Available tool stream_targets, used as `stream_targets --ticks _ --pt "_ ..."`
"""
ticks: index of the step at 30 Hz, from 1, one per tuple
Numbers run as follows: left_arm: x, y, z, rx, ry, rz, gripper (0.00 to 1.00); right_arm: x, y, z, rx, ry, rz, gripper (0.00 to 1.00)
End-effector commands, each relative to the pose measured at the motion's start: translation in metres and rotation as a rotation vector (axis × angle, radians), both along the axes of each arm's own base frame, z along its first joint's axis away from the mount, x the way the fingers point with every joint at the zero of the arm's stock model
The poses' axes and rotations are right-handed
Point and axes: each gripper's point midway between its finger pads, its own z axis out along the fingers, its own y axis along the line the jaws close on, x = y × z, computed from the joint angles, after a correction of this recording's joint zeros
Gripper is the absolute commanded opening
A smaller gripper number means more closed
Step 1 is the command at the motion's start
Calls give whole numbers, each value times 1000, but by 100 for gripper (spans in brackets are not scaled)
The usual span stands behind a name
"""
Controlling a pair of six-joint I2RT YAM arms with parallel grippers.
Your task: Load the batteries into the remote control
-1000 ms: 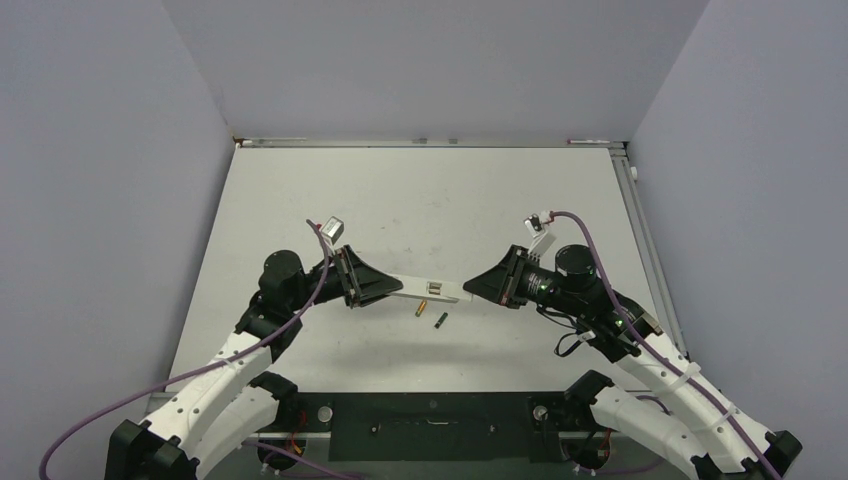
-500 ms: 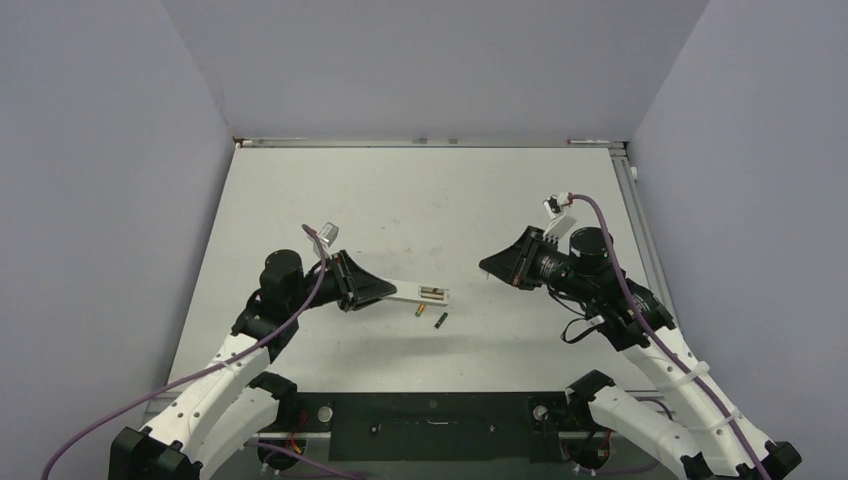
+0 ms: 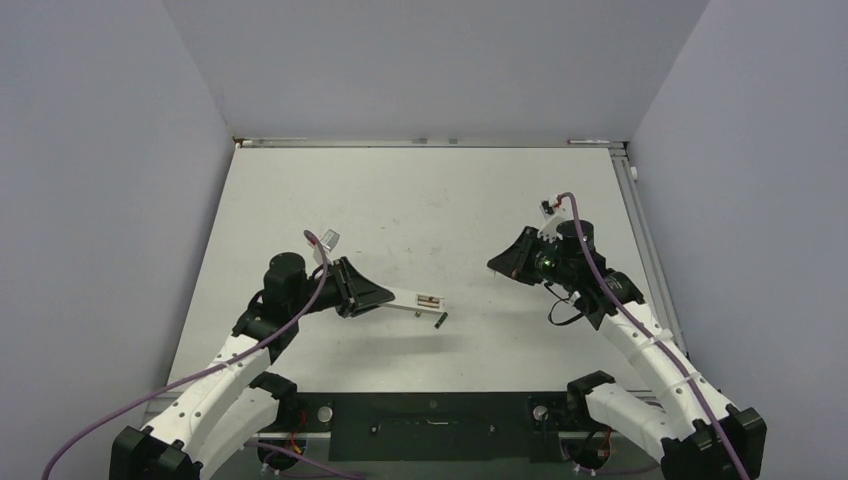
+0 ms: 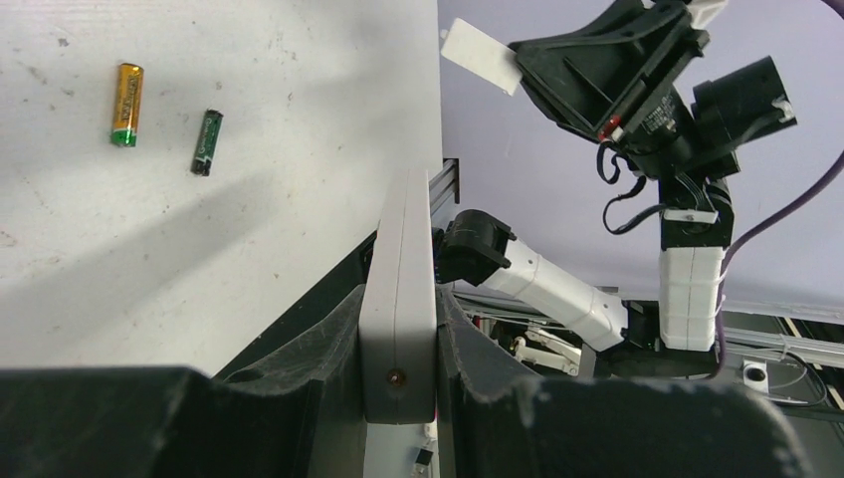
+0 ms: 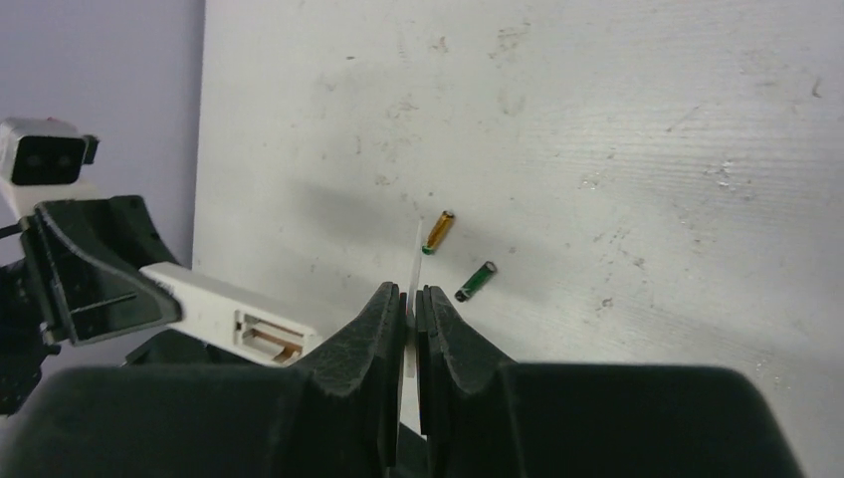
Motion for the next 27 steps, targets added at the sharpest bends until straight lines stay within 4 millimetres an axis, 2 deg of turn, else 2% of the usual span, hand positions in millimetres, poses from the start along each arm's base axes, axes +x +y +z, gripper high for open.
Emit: stream_targets --ticks 1,8,14,20,24,27 --pt "0 3 -7 11 -12 4 0 21 -7 -9 28 -43 -28 8" --pt "-3 1 -23 30 34 -18 0 43 -26 -47 51 10 -119 8" --pt "-6 1 -30 36 55 -30 0 52 -35 -75 47 58 -153 8" --pt "-8 2 -36 39 69 -29 0 40 -32 -99 49 127 -114 8" --pt "-9 2 -37 36 76 -35 0 26 -23 -102 67 140 -23 8" --pt "-9 1 -36 36 73 -38 0 9 -17 -103 69 164 75 8"
